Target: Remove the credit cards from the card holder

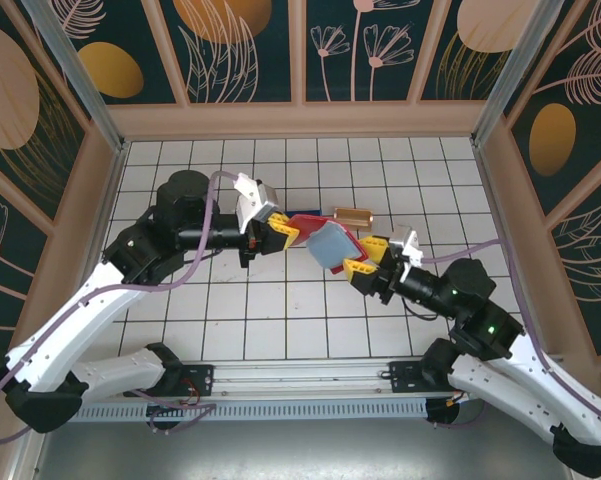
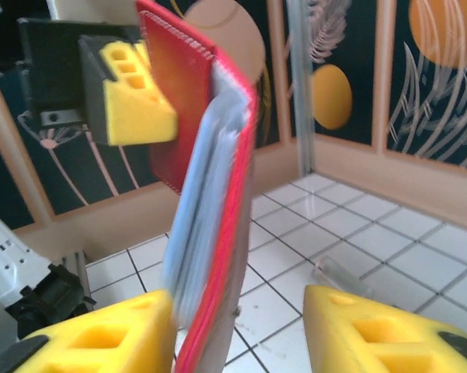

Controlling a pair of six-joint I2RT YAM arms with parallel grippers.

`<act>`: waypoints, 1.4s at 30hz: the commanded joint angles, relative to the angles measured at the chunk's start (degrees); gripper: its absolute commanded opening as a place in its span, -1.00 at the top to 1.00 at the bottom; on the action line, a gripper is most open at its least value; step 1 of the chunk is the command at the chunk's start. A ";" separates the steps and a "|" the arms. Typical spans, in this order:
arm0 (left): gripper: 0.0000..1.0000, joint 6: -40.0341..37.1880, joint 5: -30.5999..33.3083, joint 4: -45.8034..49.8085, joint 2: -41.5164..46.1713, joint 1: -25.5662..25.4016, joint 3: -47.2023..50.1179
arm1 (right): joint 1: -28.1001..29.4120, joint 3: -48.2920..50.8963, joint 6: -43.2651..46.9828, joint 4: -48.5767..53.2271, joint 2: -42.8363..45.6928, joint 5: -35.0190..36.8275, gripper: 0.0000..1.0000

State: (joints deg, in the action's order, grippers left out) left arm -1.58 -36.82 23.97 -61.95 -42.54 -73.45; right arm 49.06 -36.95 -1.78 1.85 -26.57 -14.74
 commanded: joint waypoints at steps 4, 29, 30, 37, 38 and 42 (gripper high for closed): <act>1.00 4.30 -4.99 -10.17 2.66 0.11 1.73 | -0.28 1.62 0.47 -9.42 3.03 -8.38 0.35; 1.00 5.98 -9.99 -14.39 4.91 0.04 1.83 | -0.23 0.20 2.90 -9.21 4.42 -11.54 0.59; 1.00 5.95 -10.10 -14.39 4.91 0.07 1.82 | -0.22 0.16 3.08 -9.06 4.63 -11.62 0.59; 1.00 5.56 -10.04 -13.17 4.82 0.08 1.21 | -0.19 -0.02 3.67 -8.71 5.10 -10.17 0.59; 1.00 5.54 -10.17 -13.07 4.82 0.14 1.12 | -0.20 -0.14 3.63 -8.84 5.04 -9.72 0.60; 1.00 5.54 -10.91 -12.85 4.53 0.09 0.94 | -0.19 -0.32 3.20 -10.12 4.52 -7.36 0.66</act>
State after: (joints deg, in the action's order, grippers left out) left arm 3.33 -45.32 13.06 -57.93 -42.54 -71.55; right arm 49.06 -35.68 1.19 -5.43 -22.48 -24.75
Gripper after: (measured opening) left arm 0.087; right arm 0.175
